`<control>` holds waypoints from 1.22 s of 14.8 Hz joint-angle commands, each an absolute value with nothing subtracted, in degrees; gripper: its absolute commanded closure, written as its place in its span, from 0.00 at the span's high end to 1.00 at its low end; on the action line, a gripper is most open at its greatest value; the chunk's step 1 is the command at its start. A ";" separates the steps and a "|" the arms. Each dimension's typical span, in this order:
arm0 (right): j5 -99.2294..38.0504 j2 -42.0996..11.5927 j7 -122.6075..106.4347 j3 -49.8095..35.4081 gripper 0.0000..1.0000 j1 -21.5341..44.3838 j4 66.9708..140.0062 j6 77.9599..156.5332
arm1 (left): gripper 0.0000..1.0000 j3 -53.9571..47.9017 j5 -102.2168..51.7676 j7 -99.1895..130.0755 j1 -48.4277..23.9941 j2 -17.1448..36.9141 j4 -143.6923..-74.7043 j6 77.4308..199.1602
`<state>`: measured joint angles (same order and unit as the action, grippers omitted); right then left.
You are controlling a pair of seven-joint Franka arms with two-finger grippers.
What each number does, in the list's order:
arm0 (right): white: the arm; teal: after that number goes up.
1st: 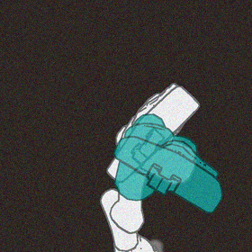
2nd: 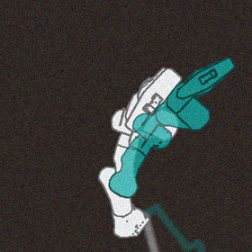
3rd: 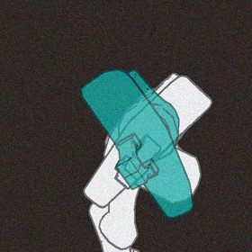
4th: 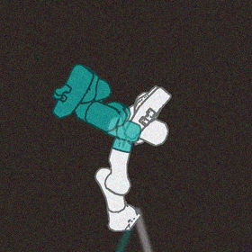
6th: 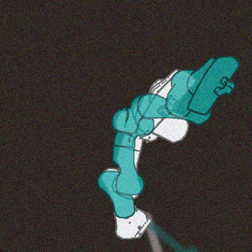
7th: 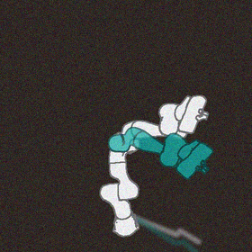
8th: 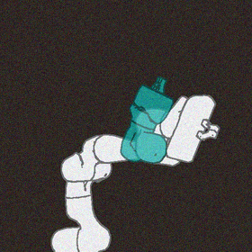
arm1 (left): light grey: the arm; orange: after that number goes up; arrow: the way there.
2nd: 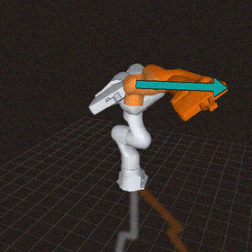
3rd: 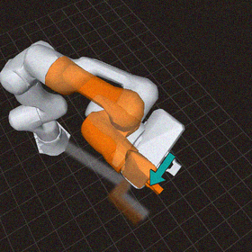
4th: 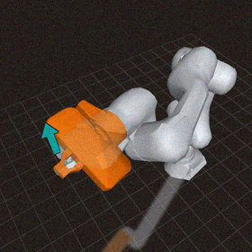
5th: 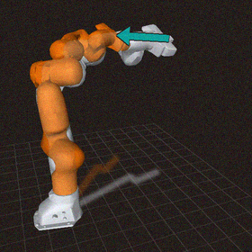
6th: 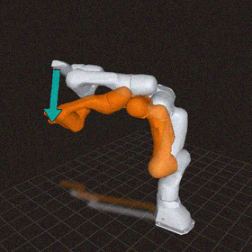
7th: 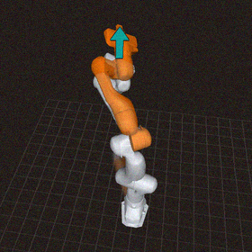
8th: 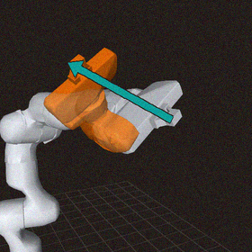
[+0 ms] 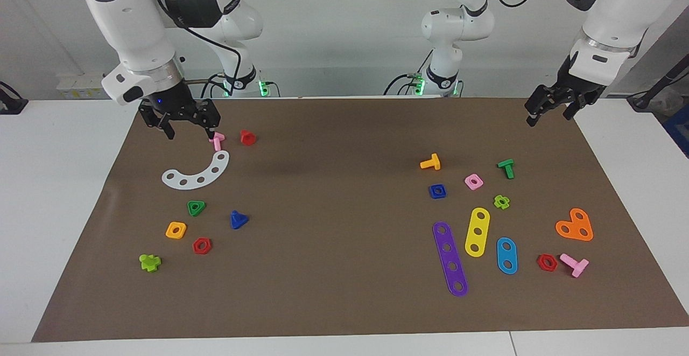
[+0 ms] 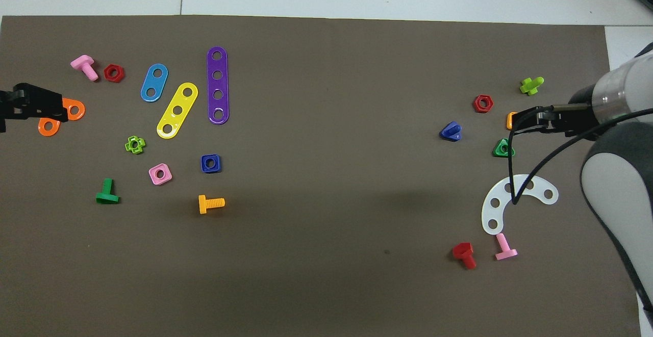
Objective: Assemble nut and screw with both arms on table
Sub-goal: 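Reach the right gripper down to the small blue piece, then close the right gripper on the small blue piece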
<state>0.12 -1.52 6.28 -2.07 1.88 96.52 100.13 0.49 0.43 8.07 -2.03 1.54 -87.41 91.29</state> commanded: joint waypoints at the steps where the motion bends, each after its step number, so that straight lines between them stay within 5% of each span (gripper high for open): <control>1: 0.17 -4.47 5.10 -2.37 0.97 1.49 96.94 104.75 | 1.00 0.18 0.97 7.91 -1.58 -0.18 -89.38 91.85; 18: 1.23 -22.15 5.01 -2.37 0.87 5.10 106.16 132.44 | 1.00 0.18 0.97 7.91 -1.58 -0.18 -89.38 91.93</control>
